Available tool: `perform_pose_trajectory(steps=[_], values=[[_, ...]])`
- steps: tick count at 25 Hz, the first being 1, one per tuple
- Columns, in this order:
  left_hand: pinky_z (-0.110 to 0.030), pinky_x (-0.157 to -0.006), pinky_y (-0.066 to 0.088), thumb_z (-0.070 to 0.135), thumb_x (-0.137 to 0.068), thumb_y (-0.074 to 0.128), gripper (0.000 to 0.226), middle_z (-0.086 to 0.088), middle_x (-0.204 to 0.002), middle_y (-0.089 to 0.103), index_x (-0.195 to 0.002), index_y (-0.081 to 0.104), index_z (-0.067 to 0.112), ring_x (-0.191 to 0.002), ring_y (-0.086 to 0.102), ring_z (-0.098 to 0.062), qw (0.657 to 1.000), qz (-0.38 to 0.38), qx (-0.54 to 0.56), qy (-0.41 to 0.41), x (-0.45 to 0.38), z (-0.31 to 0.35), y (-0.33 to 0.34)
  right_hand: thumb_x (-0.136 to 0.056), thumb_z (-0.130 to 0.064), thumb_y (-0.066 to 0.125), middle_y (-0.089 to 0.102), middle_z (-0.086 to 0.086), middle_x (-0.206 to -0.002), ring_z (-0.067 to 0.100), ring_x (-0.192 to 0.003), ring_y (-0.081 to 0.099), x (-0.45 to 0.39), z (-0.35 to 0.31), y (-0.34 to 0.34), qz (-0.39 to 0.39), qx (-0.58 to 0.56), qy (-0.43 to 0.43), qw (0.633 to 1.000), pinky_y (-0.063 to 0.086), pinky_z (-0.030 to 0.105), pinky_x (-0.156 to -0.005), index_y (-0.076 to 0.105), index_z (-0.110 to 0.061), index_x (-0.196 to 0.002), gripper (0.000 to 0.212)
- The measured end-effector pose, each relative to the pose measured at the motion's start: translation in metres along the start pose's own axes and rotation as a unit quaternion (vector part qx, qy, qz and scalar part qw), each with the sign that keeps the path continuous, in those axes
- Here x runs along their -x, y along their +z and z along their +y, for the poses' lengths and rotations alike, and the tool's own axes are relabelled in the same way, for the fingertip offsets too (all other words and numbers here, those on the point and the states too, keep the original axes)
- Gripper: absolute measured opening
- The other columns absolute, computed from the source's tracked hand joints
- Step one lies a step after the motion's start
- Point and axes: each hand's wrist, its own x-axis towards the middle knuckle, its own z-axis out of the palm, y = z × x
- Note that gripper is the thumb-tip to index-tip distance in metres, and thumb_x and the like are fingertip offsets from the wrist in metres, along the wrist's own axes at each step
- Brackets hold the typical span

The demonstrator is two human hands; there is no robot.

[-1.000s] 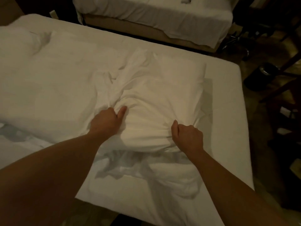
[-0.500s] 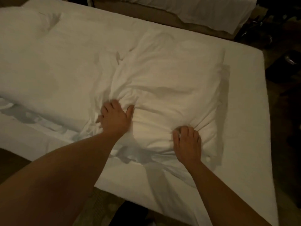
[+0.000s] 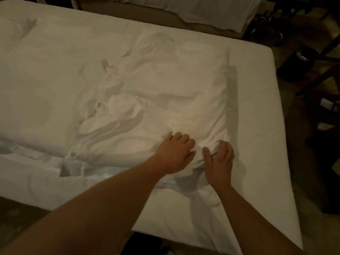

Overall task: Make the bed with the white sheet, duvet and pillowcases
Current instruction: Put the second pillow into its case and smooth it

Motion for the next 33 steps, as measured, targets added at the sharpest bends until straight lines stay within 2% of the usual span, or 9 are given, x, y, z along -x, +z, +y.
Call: perform_pose_trajectory(steps=[3, 7, 10, 14, 17, 20, 24, 28, 33], values=[[-0.047, -0.084, 0.042, 0.043, -0.094, 0.044, 0.034, -0.009, -0.100, 0.057, -0.102, 0.057, 0.013, -0.093, 0.053, -0.033, 0.996, 0.019, -0.042, -0.083, 0.003, 0.026, 0.029, -0.097, -0.055, 0.044, 0.038, 0.016, -0.142, 0.034, -0.128, 0.040, -0.001, 0.009, 0.007, 0.000, -0.040, 0.023, 0.999, 0.037, 0.045, -0.108, 0.040, -0.003, -0.138, 0.067], [-0.045, -0.086, 0.040, 0.042, -0.100, 0.041, 0.038, -0.011, -0.101, 0.059, -0.107, 0.060, 0.010, -0.093, 0.052, -0.032, 0.996, 0.045, -0.049, -0.052, -0.018, 0.050, 0.044, -0.096, -0.060, 0.045, 0.043, 0.016, -0.131, 0.033, -0.117, 0.046, -0.002, 0.032, 0.009, -0.003, -0.118, 0.111, 0.987, 0.041, 0.038, -0.099, 0.040, -0.002, -0.133, 0.069], [-0.046, -0.085, 0.043, 0.041, -0.102, 0.040, 0.036, -0.012, -0.098, 0.061, -0.102, 0.061, 0.012, -0.093, 0.055, -0.033, 0.990, 0.026, -0.074, -0.116, -0.031, 0.062, 0.058, -0.099, -0.056, 0.042, 0.051, 0.018, -0.119, 0.034, -0.108, 0.051, -0.009, 0.037, 0.025, -0.017, -0.163, 0.193, 0.967, 0.043, 0.039, -0.091, 0.045, -0.001, -0.121, 0.059], [-0.040, -0.068, 0.047, 0.042, -0.101, 0.040, 0.038, -0.008, -0.076, 0.062, -0.082, 0.059, 0.015, -0.073, 0.060, -0.031, 0.985, 0.031, -0.065, -0.159, -0.033, 0.063, 0.065, -0.103, -0.055, 0.035, 0.059, 0.005, -0.093, 0.022, -0.087, 0.057, -0.019, 0.035, 0.016, -0.037, -0.210, 0.209, 0.954, 0.041, 0.034, -0.073, 0.048, -0.010, -0.094, 0.048], [-0.035, -0.053, 0.048, 0.046, -0.102, 0.034, 0.050, -0.008, -0.062, 0.063, -0.073, 0.060, 0.015, -0.057, 0.064, -0.033, 0.983, 0.003, -0.037, -0.178, -0.038, 0.078, 0.040, -0.104, -0.057, 0.029, 0.066, 0.010, -0.087, 0.025, -0.083, 0.059, -0.021, 0.037, -0.022, -0.068, -0.155, 0.179, 0.969, 0.041, 0.034, -0.072, 0.059, -0.007, -0.084, 0.062], [-0.036, -0.060, 0.046, 0.047, -0.105, 0.028, 0.053, -0.010, -0.073, 0.069, -0.079, 0.062, 0.016, -0.069, 0.067, -0.035, 0.976, -0.011, -0.038, -0.215, -0.049, 0.096, 0.003, -0.103, -0.057, 0.029, 0.070, 0.017, -0.085, 0.033, -0.084, 0.065, -0.017, 0.022, -0.054, -0.039, -0.186, 0.157, 0.969, 0.052, 0.040, -0.077, 0.063, -0.005, -0.077, 0.068], [-0.030, -0.056, 0.034, 0.046, -0.102, 0.035, 0.051, -0.007, -0.065, 0.067, -0.066, 0.057, 0.017, -0.062, 0.066, -0.034, 0.978, 0.026, -0.052, -0.198, -0.025, 0.105, -0.011, -0.105, -0.050, 0.030, 0.071, 0.017, -0.084, 0.029, -0.081, 0.066, 0.029, 0.027, -0.062, -0.009, -0.213, 0.182, 0.960, 0.053, 0.038, -0.075, 0.069, -0.001, -0.081, 0.067], [-0.034, -0.066, 0.045, 0.046, -0.098, 0.030, 0.052, -0.005, -0.076, 0.069, -0.077, 0.068, 0.018, -0.074, 0.065, -0.031, 0.990, -0.064, -0.050, -0.112, 0.023, 0.116, 0.029, -0.105, -0.050, 0.028, 0.072, 0.022, -0.095, 0.038, -0.094, 0.068, 0.081, 0.057, -0.038, -0.084, -0.157, 0.250, 0.952, 0.054, 0.043, -0.086, 0.069, 0.001, -0.088, 0.068], [-0.041, -0.076, 0.040, 0.041, -0.094, 0.040, 0.033, -0.007, -0.096, 0.061, -0.094, 0.061, 0.016, -0.091, 0.055, -0.032, 0.989, 0.036, -0.085, -0.114, 0.004, 0.098, 0.020, -0.106, -0.030, 0.039, 0.062, 0.023, -0.102, 0.039, -0.097, 0.059, 0.048, 0.051, -0.043, -0.037, -0.143, 0.170, 0.974, 0.043, 0.041, -0.082, 0.054, -0.001, -0.094, 0.035]])
